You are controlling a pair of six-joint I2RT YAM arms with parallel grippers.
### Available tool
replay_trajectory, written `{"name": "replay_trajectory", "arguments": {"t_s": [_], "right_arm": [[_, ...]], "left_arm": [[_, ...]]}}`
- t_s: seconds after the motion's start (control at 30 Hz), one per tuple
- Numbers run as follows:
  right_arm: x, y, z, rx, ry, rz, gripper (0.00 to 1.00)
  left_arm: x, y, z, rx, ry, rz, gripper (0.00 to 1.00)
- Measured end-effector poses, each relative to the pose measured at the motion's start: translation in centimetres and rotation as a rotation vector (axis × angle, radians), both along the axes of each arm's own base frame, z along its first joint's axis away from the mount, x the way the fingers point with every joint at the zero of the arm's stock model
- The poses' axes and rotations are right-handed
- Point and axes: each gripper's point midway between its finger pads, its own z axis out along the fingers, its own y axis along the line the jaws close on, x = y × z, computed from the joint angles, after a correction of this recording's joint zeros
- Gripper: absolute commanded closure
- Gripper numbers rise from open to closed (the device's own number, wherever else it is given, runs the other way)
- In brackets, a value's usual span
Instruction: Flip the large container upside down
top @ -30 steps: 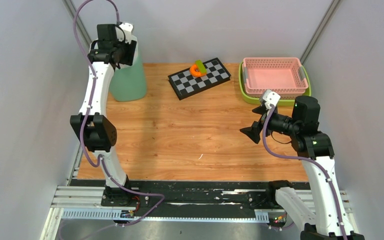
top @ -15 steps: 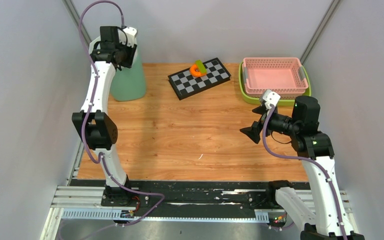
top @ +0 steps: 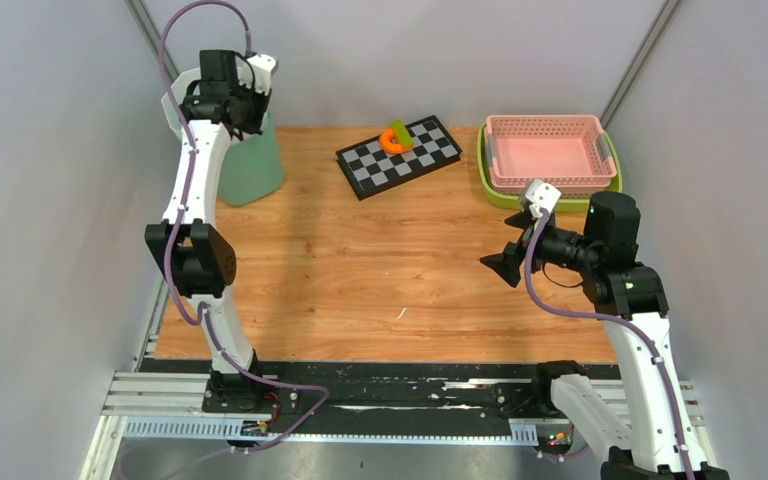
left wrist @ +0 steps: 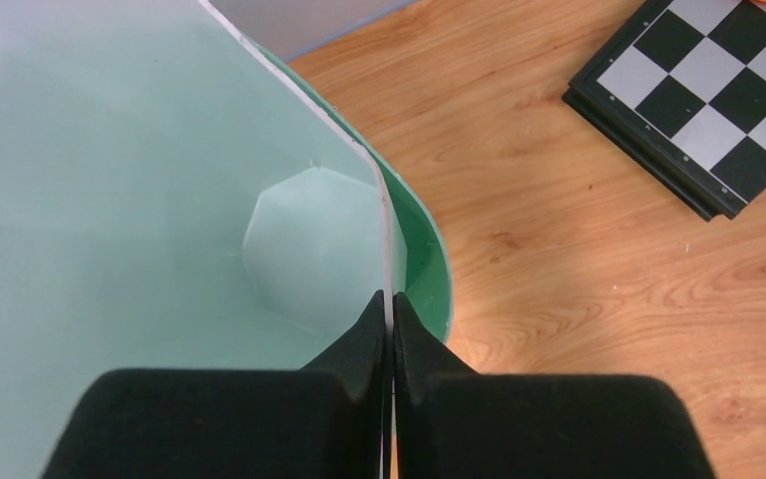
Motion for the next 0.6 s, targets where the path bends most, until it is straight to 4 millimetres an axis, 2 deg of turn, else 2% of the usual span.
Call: {"name": "replay_trajectory", "arguments": {"t_s": [0.6], "right_arm": [[0.0,0.0,0.0,0.001,-0.001,-0.001,0.02]], "left_arm": [[-0.5,-1.0,1.3,-0.012,-0.004,-0.073,1.00]]}}
